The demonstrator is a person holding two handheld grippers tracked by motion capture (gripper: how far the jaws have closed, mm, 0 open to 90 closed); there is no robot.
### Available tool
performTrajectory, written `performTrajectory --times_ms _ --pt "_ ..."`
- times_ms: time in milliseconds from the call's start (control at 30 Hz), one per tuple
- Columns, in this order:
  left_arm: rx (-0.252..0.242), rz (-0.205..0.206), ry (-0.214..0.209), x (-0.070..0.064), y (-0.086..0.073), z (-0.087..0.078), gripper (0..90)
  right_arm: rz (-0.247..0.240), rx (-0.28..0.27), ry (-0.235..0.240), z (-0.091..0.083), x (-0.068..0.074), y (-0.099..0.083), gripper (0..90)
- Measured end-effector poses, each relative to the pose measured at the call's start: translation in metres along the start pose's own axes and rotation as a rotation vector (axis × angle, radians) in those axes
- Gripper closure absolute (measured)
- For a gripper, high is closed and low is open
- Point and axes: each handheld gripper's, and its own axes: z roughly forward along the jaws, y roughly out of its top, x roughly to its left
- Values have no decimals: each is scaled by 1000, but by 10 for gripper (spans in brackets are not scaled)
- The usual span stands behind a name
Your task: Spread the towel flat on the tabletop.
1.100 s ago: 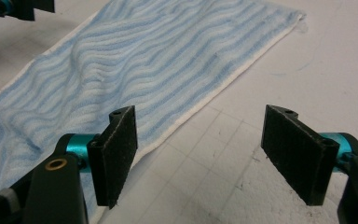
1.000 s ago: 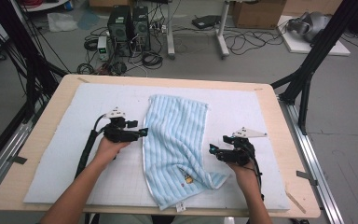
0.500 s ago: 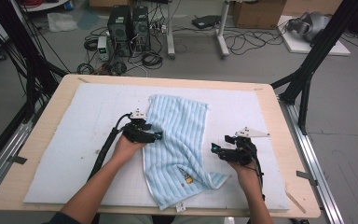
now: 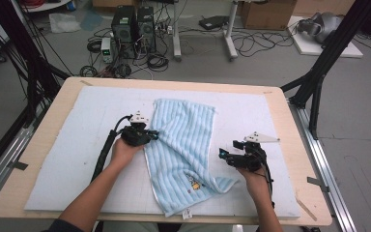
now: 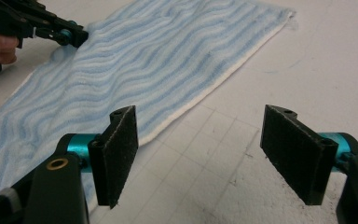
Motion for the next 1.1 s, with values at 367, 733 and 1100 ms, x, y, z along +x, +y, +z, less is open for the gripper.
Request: performTrajectory --times_ms 367,733,1100 --pt "-34 -101 58 37 -8 -19 858 -3 8 5 1 2 -1 270" --pt "-71 -210 149 69 -20 -33 855 -1 11 6 2 3 -1 270" --pt "-184 -258 111 64 -37 -63 293 3 3 14 4 4 0 284"
